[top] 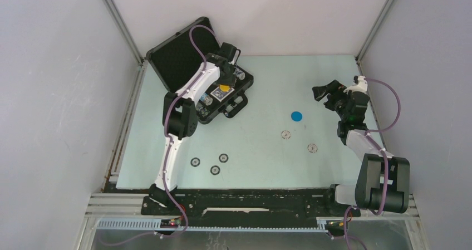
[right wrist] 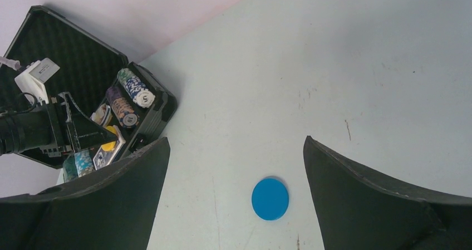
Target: Pack up texas hold em set
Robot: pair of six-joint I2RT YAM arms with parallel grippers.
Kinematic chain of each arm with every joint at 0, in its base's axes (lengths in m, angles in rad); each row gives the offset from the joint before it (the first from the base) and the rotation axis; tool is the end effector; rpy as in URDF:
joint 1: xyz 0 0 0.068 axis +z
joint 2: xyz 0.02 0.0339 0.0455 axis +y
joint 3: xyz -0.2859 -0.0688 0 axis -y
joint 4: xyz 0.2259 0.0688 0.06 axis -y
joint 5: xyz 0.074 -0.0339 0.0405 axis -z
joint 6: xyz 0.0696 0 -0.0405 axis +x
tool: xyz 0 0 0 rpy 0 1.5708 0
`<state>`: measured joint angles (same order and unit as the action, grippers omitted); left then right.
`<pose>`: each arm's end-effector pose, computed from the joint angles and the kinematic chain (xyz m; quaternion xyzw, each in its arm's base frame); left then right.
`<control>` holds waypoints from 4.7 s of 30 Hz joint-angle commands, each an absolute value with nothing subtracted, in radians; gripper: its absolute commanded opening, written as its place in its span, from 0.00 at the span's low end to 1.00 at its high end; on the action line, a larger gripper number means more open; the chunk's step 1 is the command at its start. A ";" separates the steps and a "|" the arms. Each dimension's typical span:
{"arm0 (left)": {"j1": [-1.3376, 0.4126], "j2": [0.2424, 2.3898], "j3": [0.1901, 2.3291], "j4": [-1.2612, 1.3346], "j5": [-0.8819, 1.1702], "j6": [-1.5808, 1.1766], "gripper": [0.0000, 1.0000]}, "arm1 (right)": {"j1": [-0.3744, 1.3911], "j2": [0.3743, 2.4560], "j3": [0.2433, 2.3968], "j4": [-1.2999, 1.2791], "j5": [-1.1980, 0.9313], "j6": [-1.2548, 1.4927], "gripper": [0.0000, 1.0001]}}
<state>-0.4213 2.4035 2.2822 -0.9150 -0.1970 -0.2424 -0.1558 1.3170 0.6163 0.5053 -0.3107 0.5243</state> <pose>0.4942 -0.2065 0.2157 0.0599 0.9583 0.0041 0.2794 0.2969 -0.0251 0.2632 0.1620 0.7524 0.2324 0.5946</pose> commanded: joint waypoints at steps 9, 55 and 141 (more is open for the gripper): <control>-0.423 2.382 2.352 -0.897 -0.185 -0.222 0.63 | -0.164 1.328 0.656 0.537 -0.329 0.536 1.00; -0.916 1.439 1.626 -0.770 -0.434 -0.106 0.97 | -0.134 1.749 0.592 0.740 -0.541 0.971 1.00; -0.815 2.474 2.255 -0.942 -0.182 -0.442 0.71 | -0.109 1.519 0.701 0.411 -0.475 0.669 1.00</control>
<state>-0.8036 2.4660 2.1853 -0.9134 -0.1448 -0.4366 -0.1047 1.5482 0.7017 0.3805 -0.4717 0.6708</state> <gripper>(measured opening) 0.744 0.993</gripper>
